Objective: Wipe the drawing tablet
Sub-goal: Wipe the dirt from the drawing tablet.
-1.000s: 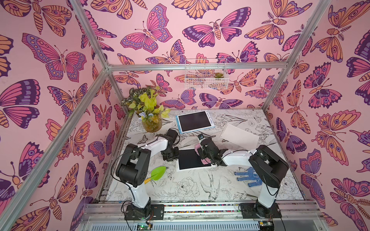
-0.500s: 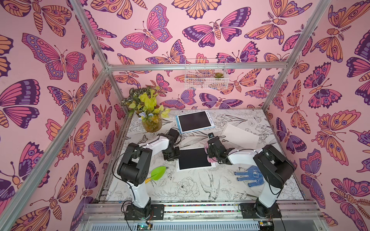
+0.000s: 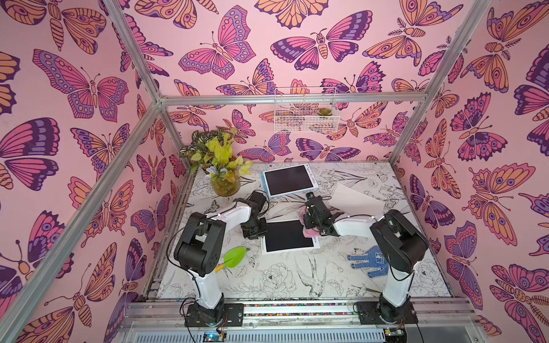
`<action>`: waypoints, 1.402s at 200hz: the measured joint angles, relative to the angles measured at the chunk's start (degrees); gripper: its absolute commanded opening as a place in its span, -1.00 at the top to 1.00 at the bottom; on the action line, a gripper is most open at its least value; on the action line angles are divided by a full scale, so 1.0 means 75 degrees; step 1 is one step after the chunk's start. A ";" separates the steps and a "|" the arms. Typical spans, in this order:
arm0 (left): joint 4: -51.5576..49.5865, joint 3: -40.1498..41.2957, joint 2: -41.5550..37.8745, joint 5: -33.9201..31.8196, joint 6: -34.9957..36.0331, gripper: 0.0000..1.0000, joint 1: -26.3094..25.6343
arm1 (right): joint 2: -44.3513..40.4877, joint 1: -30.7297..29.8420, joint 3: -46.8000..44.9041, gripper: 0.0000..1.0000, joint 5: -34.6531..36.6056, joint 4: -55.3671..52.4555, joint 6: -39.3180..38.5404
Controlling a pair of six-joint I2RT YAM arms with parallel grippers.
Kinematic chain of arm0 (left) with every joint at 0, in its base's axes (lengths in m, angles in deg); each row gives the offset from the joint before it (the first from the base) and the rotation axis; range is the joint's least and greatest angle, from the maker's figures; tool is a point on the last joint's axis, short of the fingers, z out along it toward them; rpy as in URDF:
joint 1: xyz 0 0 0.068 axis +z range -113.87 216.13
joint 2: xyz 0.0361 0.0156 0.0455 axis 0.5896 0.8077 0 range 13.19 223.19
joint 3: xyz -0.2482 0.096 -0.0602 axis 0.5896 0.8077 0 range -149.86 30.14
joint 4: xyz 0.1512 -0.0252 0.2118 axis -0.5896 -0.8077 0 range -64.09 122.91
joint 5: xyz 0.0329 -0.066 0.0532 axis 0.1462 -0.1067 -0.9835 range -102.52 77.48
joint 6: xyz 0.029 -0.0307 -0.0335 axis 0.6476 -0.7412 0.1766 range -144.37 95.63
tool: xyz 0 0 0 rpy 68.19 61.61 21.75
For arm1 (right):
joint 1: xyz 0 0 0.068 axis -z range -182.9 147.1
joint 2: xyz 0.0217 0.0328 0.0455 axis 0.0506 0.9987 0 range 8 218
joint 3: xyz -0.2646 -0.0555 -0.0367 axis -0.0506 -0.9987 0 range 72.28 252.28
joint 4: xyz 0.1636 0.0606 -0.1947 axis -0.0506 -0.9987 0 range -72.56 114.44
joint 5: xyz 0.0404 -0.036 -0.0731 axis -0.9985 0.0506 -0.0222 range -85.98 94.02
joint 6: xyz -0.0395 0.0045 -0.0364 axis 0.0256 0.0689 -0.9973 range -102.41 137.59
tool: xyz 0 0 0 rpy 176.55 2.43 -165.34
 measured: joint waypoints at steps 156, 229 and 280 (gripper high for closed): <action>0.0061 0.0055 -0.0041 -0.0009 -0.0163 0.52 -0.0026 | -0.0064 -0.1443 0.0256 1.00 -0.0286 -0.0743 0.0251; 0.0175 0.0149 -0.0108 -0.0061 -0.0207 0.52 -0.0061 | -0.0901 -0.0370 -0.0848 1.00 -0.0312 -0.0656 0.0498; 0.0221 0.0192 -0.0137 -0.0067 -0.0271 0.52 -0.0073 | -0.0455 -0.1530 -0.0271 1.00 -0.0434 -0.0819 0.0685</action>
